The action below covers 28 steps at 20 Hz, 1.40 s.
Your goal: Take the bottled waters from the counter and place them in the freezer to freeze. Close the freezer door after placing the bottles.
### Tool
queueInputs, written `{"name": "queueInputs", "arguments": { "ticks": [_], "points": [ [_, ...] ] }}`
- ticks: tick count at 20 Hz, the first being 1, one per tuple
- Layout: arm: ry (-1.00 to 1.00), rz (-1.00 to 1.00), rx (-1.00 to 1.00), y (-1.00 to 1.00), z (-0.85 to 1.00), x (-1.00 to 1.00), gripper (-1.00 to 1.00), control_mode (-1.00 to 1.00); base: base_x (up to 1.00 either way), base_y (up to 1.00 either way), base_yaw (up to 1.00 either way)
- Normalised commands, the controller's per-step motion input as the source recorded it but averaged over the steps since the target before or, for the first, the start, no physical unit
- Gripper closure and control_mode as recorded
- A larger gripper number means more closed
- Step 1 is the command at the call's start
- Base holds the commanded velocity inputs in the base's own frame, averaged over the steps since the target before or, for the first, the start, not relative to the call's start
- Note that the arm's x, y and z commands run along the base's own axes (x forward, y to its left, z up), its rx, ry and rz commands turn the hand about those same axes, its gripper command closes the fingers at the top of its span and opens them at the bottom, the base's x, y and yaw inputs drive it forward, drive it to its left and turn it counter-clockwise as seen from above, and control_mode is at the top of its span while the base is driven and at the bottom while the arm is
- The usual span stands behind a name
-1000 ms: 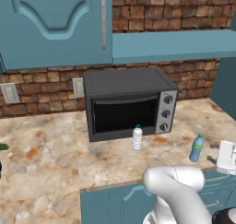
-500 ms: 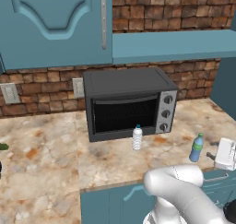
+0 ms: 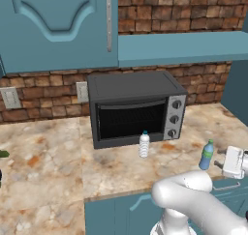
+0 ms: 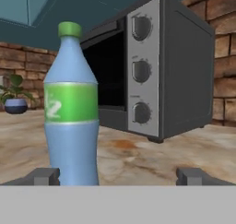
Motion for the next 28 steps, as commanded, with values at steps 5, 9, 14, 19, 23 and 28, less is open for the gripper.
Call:
{"name": "queueInputs", "arguments": {
  "ticks": [5, 9, 14, 19, 23, 28],
  "points": [
    [0.00, 0.00, 0.00, 0.09, 0.00, -0.02, -1.00, -1.00, 0.00, 0.00, 0.00],
    [0.00, 0.00, 0.00, 0.23, 0.00, 0.01, -1.00, -1.00, 0.00, 0.00, 0.00],
    [0.00, 0.00, 0.00, 0.01, 0.01, 0.00, -1.00, -1.00, 0.00, 0.00, 0.00],
    [0.04, 0.00, 0.00, 0.12, 0.06, 0.01, -1.00, -1.00, 0.00, 0.00, 0.00],
    [0.07, 0.00, 0.00, 0.01, 0.14, 0.02, -1.00, -1.00, 0.00, 0.00, 0.00],
    [0.03, 0.00, 0.00, 0.03, 0.09, 0.01, -1.00, -1.00, 0.00, 0.00, 0.00]
  ]
}}
